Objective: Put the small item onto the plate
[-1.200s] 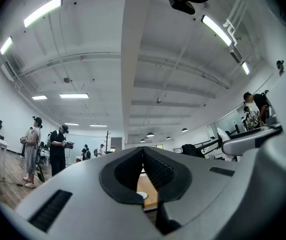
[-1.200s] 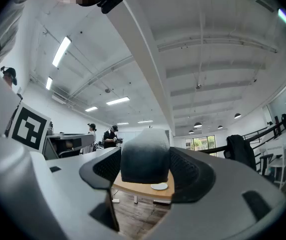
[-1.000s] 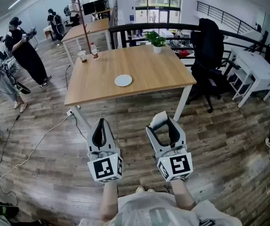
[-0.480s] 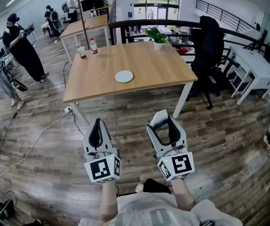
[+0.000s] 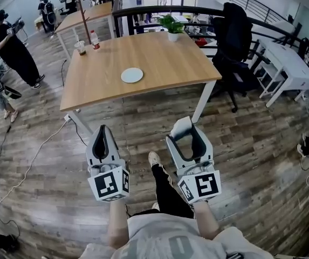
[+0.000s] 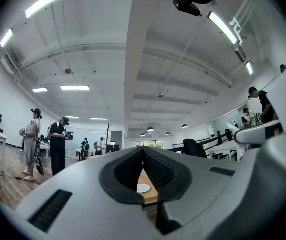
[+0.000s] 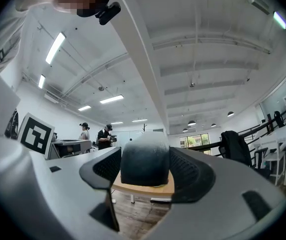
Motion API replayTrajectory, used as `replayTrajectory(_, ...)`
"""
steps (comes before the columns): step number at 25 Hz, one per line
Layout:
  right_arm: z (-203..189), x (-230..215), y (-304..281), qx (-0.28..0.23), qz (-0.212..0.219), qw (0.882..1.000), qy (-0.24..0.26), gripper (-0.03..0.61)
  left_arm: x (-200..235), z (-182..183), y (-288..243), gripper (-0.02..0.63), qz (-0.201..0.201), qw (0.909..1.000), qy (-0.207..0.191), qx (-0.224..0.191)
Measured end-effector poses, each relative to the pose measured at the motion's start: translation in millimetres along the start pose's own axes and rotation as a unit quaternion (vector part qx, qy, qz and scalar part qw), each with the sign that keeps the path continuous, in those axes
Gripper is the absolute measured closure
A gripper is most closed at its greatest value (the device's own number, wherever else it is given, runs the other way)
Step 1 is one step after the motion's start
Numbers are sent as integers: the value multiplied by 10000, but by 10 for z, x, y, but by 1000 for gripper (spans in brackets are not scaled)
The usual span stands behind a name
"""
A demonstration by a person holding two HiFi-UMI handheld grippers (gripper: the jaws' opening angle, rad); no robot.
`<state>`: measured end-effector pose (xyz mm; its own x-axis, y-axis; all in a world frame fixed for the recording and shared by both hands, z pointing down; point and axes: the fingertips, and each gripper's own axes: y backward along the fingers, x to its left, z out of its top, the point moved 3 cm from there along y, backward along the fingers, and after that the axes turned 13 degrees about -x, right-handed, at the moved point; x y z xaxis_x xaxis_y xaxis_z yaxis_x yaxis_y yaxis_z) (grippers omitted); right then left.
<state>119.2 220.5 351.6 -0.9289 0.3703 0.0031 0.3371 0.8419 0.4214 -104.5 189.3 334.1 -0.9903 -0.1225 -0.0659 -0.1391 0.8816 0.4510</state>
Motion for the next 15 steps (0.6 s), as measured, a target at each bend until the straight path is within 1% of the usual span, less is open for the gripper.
replayTrajectory(2, -91, -80, -108, -23, -66, 10000, -6, 272, 17, -93, -161, 606, -37, 10000, -81, 30)
replayTrajectory(6, -279, -265, -415, -42, -151, 9998, -99, 272, 20, -187, -567, 606, -103, 9997, -194, -65)
replayTrajectory(10, -464, -448, -748, -107, 7, 9999, -119, 272, -87, -313, -937, 606, -294, 9992, -246, -144)
replayTrajectory(12, -610, -551, -992, -91, 75, 9999, -91, 272, -96, -406, -1156, 606, -311, 9989, -281, -208)
replayTrajectory(15, -830, -691, -1470, -97, 225, 9997, -83, 272, 4, -616, -1586, 606, -276, 9987, -359, -245)
